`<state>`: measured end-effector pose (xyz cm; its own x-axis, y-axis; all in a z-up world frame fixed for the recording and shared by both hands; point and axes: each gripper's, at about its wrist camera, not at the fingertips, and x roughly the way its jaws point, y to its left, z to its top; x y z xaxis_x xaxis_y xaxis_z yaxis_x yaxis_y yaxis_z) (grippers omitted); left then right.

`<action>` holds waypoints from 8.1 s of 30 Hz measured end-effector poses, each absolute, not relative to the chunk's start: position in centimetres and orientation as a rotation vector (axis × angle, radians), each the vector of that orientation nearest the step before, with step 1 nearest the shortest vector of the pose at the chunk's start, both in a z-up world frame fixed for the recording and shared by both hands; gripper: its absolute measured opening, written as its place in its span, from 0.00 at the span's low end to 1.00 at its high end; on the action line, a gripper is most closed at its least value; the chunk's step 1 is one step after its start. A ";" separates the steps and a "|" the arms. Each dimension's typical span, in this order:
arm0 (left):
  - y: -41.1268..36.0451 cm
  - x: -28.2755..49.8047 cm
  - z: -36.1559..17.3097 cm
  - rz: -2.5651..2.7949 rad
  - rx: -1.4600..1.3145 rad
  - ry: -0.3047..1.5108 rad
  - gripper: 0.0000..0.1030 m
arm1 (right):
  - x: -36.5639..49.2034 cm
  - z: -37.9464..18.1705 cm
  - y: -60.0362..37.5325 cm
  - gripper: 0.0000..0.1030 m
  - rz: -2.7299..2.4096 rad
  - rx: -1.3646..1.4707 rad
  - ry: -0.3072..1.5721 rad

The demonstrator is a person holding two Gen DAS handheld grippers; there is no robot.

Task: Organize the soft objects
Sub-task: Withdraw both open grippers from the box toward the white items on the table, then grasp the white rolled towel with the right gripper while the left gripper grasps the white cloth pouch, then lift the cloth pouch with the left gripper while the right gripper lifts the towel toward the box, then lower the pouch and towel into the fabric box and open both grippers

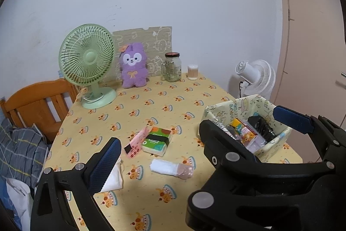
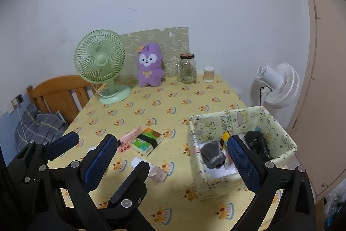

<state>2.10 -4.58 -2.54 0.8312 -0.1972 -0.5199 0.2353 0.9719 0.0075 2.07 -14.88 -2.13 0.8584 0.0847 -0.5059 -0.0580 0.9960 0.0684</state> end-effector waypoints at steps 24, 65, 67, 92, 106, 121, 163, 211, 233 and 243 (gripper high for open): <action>-0.4 5.0 -9.1 -0.123 0.021 0.669 0.88 | 6.4 -8.8 -10.2 0.90 0.195 0.006 0.642; 0.0 8.0 -13.5 -0.120 0.001 0.863 0.56 | 11.4 -15.0 -8.7 0.18 0.324 -0.006 0.881; 0.3 7.9 -13.0 -0.115 0.002 0.847 0.57 | 11.3 -14.5 -8.5 0.18 0.324 -0.007 0.867; 6.1 11.8 -14.3 0.000 -0.018 0.856 0.72 | 13.8 -13.9 -3.2 0.18 0.280 -0.067 0.817; 6.0 11.7 -15.1 -0.009 -0.036 0.864 0.27 | 14.5 -15.2 -3.1 0.18 0.272 -0.070 0.858; 4.0 10.0 -13.3 -0.040 -0.043 0.839 0.17 | 12.5 -13.4 -5.2 0.18 0.265 -0.049 0.816; -1.6 5.8 -3.1 -0.088 0.011 0.614 0.17 | 7.7 -2.9 -11.1 0.18 0.200 -0.021 0.609; -14.4 8.3 -2.9 -0.286 0.089 0.587 0.18 | 8.2 -2.4 -23.8 0.18 0.048 -0.004 0.563; -21.3 9.5 -5.7 -0.448 0.224 0.658 0.39 | 9.4 -6.0 -29.9 0.18 -0.055 0.050 0.628; -21.2 10.5 -6.4 -0.419 0.235 0.690 0.78 | 10.7 -7.0 -30.1 0.17 -0.026 0.081 0.637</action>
<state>10.47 -21.19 -6.38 0.6926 -0.2951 -0.6581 0.4478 0.8913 0.0716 10.67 -30.06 -7.01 0.8035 0.0006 -0.5953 0.0494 0.9965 0.0677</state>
